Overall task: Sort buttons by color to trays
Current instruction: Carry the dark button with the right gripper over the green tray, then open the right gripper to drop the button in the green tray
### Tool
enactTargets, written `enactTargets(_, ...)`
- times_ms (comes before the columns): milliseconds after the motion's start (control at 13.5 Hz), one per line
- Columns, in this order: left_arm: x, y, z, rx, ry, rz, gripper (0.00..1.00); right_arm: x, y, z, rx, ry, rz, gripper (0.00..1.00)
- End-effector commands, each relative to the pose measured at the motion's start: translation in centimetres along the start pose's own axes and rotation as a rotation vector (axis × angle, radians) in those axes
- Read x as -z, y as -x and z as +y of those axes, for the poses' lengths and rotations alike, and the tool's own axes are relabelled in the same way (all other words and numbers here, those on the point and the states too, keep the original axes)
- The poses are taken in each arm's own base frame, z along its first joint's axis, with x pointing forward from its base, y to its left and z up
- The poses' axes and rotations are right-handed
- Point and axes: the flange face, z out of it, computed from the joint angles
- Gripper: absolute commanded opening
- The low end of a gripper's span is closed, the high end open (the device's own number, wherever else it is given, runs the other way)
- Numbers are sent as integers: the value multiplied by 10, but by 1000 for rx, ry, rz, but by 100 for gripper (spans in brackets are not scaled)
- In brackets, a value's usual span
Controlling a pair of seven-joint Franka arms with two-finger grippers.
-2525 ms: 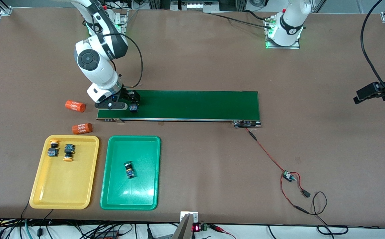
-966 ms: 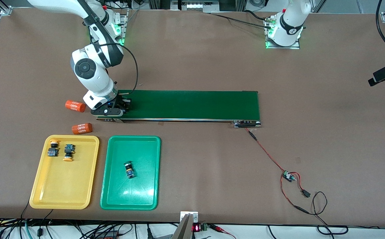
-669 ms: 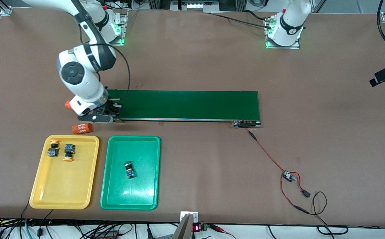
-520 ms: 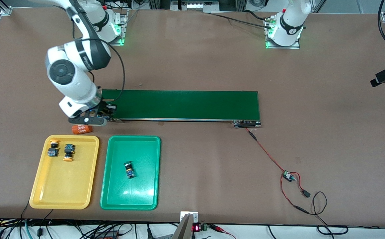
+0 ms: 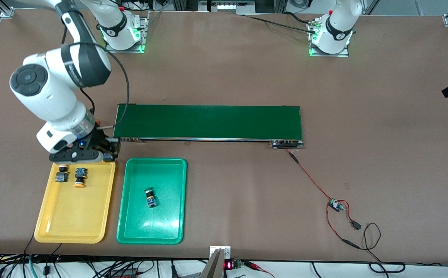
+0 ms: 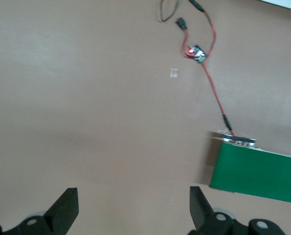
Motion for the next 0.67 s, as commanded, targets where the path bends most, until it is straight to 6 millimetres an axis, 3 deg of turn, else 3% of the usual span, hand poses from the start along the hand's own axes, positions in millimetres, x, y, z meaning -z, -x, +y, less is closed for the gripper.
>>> enactTargets(0, -28, -27, -4, 0, 33, -34, 100, -32, -23, -7, 11, -55, 43, 12)
enactTargets(149, -23, -30, -4, 0, 31, -8, 100, -56, -27, -5, 27, -80, 83, 12)
enactTargets(297, -11, -29, 9, -30, -28, 35, 100, -85, -31, 8, 52, -83, 125, 12)
enactTargets(371, -11, -27, 27, -55, -37, 38, 100, -98, -34, 12, 75, -91, 184, 12)
enactTargets(446, -2, -24, 28, -60, -24, 53, 100, -118, -34, 23, 90, -90, 221, 13)
enactTargets(594, 17, -20, 36, -76, -2, 78, 100, -146, -32, 24, 131, -112, 275, 13)
